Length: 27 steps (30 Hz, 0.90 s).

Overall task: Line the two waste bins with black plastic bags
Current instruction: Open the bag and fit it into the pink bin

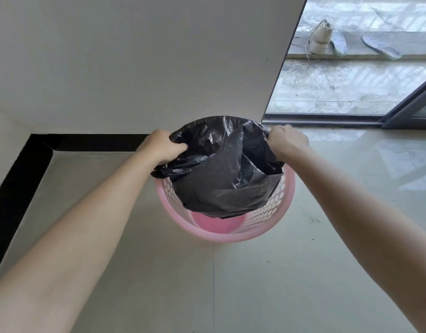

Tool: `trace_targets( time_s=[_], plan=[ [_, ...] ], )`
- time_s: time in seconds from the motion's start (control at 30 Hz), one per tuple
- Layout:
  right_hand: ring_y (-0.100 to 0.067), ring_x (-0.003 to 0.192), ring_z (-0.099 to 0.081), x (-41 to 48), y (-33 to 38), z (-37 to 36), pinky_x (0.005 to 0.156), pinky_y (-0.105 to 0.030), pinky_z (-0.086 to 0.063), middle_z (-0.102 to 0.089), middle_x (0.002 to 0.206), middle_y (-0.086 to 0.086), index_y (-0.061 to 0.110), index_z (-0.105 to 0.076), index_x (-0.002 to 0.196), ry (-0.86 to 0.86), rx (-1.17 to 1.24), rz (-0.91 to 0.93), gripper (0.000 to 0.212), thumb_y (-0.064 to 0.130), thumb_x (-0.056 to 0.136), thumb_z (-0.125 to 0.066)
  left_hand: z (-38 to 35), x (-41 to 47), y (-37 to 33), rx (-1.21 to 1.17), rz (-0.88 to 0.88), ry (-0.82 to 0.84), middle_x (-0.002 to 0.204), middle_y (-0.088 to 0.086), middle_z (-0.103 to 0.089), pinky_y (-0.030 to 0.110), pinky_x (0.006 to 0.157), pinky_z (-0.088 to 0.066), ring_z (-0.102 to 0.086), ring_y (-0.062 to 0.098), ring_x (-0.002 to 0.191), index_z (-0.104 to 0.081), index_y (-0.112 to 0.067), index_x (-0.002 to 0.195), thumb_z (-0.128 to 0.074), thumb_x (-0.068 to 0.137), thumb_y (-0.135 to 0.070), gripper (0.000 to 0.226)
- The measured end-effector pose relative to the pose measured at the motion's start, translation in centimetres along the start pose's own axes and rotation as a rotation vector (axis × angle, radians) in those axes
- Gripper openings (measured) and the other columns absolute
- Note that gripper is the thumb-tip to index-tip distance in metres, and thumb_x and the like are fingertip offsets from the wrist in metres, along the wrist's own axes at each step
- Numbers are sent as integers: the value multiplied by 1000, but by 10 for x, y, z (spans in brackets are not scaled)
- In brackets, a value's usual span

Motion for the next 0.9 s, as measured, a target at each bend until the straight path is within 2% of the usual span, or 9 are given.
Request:
trace_targets(
  time_s=[0.07, 0.17, 0.37, 0.47, 0.53, 0.6, 0.67, 0.73, 0.9],
  plan=[
    [-27, 60, -53, -5, 1, -4, 58, -33, -40, -55, 65, -10, 7, -49, 61, 104, 167, 18, 45, 51, 66, -41, -8, -1, 13, -289, 105, 54, 56, -5, -64, 26, 54, -42, -60, 16, 55, -66, -15, 66, -76, 72, -40, 27],
    [-28, 54, -43, -11, 2, -6, 49, -32, -33, -45, 54, -9, 6, -43, 56, 149, 339, 45, 42, 48, 61, -43, -6, -4, 12, -317, 84, -15, 55, -6, -63, 25, 50, -41, -58, 10, 53, -68, -11, 66, -76, 74, -35, 26],
    [-24, 86, -61, -21, -7, 1, 68, -31, -45, -68, 90, -1, 25, -62, 99, 21, 558, 102, 29, 44, 77, -67, 11, -4, 20, -204, 70, -193, 62, -1, -59, 31, 56, -37, -57, 25, 68, -64, -12, 65, -69, 78, -32, 24],
    [-25, 107, -61, -32, -8, -8, 92, -39, -53, -62, 120, -5, 28, -54, 130, 47, 772, -47, 62, 38, 72, -74, 19, -4, 23, -199, 118, -255, 69, 4, -62, 29, 62, -39, -61, 31, 75, -65, -11, 70, -67, 79, -29, 19],
    [-28, 119, -53, -45, -12, -9, 103, -44, -47, -44, 136, -11, 23, -37, 145, -70, 778, -212, 87, 50, 70, -73, 19, -5, 25, -412, 158, -201, 85, 5, -69, 27, 62, -44, -67, 26, 79, -68, -12, 83, -71, 77, -28, 18],
    [-29, 121, -51, -60, -13, -10, 104, -41, -43, -39, 135, -10, 24, -33, 146, -163, 766, -311, 95, 59, 67, -70, 16, -14, 22, -787, 143, -77, 112, 3, -68, 27, 72, -52, -69, 18, 91, -64, -19, 110, -81, 70, -37, 47],
    [-25, 116, -53, -75, -12, -14, 96, -32, -41, -43, 125, -5, 25, -35, 144, -231, 851, -356, 87, 51, 69, -71, 25, -32, 29, -902, 152, -197, 135, 2, -52, 33, 95, -49, -58, 16, 115, -44, -26, 138, -84, 62, -52, 90],
    [-15, 110, -57, -89, -10, -22, 93, -28, -43, -52, 123, -2, 25, -39, 141, -310, 1016, -388, 77, 40, 73, -72, 29, -60, 50, -846, 245, -459, 137, 2, -43, 31, 102, -42, -49, 15, 121, -40, -23, 138, -82, 57, -60, 98],
    [16, 68, -59, -118, 5, -52, 71, -20, -53, -65, 94, 9, 29, -61, 97, -469, 1341, -497, 21, 43, 85, -71, -21, -97, 67, -1099, 442, -334, 94, 4, -58, 30, 74, -43, -56, 20, 82, -52, -17, 93, -72, 75, -25, 28]
  ],
)
Point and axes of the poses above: each hand's wrist, its own x-axis towards the middle knuckle, its own z-axis out of the back of the hand, y = z × x, the point moved 7 cm from there along x, towards the middle knuckle
